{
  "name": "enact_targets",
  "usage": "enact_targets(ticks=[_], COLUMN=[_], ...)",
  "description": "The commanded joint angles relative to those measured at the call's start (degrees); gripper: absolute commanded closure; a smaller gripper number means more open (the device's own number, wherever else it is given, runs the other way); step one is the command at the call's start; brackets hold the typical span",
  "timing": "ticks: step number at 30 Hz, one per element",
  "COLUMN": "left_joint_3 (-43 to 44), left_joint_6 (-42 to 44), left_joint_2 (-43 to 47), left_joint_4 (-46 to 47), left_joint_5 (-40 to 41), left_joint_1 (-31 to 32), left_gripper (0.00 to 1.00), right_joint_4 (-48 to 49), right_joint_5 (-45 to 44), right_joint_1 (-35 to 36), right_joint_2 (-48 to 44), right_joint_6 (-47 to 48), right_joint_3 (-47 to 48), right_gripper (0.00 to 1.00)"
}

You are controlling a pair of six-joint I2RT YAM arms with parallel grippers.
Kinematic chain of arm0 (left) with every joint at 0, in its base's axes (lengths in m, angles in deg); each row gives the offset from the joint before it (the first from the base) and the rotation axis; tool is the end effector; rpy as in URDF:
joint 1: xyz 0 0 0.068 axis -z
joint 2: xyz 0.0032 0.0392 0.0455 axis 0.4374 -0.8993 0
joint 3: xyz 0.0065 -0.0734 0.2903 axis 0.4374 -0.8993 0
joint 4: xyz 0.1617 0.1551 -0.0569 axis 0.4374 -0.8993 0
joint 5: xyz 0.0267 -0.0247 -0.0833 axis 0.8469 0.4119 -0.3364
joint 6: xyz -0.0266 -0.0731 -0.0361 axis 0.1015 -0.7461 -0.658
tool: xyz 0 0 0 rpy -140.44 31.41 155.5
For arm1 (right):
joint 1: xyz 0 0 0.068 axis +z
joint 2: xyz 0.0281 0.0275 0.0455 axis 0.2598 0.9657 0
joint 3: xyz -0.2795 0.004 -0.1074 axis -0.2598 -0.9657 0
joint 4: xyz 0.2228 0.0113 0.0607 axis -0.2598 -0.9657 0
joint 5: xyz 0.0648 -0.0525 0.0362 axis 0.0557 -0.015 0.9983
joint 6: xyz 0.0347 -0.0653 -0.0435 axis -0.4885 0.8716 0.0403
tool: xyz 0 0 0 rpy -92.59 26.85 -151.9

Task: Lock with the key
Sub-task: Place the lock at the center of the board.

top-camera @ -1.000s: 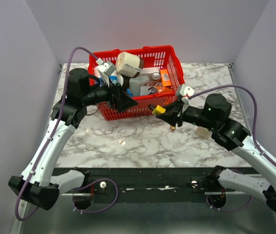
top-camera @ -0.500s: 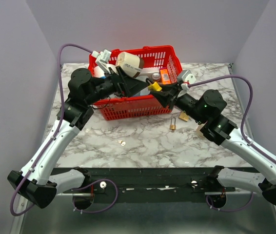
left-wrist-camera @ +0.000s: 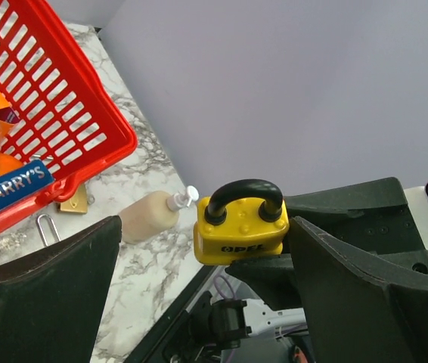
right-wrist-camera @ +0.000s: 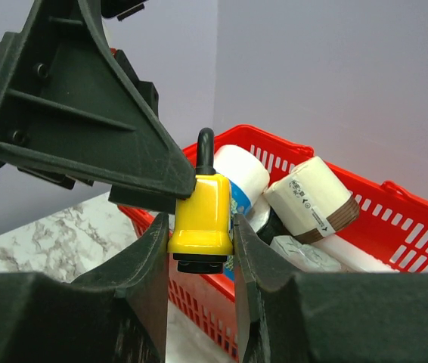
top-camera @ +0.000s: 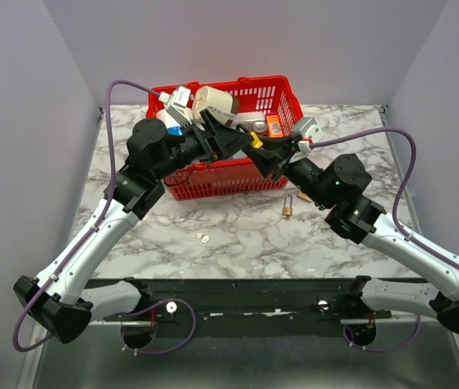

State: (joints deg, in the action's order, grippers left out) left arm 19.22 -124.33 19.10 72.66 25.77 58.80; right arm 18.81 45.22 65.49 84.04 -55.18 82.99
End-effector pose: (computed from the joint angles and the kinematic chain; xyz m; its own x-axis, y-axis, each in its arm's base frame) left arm 0.1941 -0.1562 0.4701 -0.6326 -0.4969 -0.5940 0.4836 0.3455 -0.8042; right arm 0.1553 0.1872 0.4660 0.2328 0.1291 -0.9639 -0.7474 0.6579 -0.0924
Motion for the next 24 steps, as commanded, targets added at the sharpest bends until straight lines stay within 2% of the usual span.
enact_targets(ticks=[1, 9, 20, 23, 24], left_joint_3=[-0.22, -1.97, -3.12, -3.64, -3.90], left_joint_6=[-0.94, -1.64, -2.34, -2.69, -2.95], left_joint_2=[0.08, 0.08, 0.52, 0.52, 0.52], left_joint_4=[3.38, 5.75, 5.14, 5.49, 5.58], left_joint_5=[2.93, 2.15, 2.94, 2.94, 2.85], left_joint_1=[1.59, 2.38, 2.47, 2.47, 2.47], left_gripper=[0.08, 0.26, 0.27, 0.30, 0.34], right_joint_4=[6.49, 7.36, 7.01, 6.75, 6.58], right_joint_5=[-5.83, -6.19, -5.92, -6.01, -6.01], right_joint_1=[1.07, 2.21, 3.97, 4.41, 4.50], right_joint_2=[0.87, 1.04, 0.96, 1.22, 1.31], right_joint_6=[-0.66, -2.16, -3.47, -3.83, -3.91], right_joint_3=[2.42, 1.55, 0.40, 0.40, 0.32], right_gripper=[0.99, 0.99, 0.99, 0.99, 0.99])
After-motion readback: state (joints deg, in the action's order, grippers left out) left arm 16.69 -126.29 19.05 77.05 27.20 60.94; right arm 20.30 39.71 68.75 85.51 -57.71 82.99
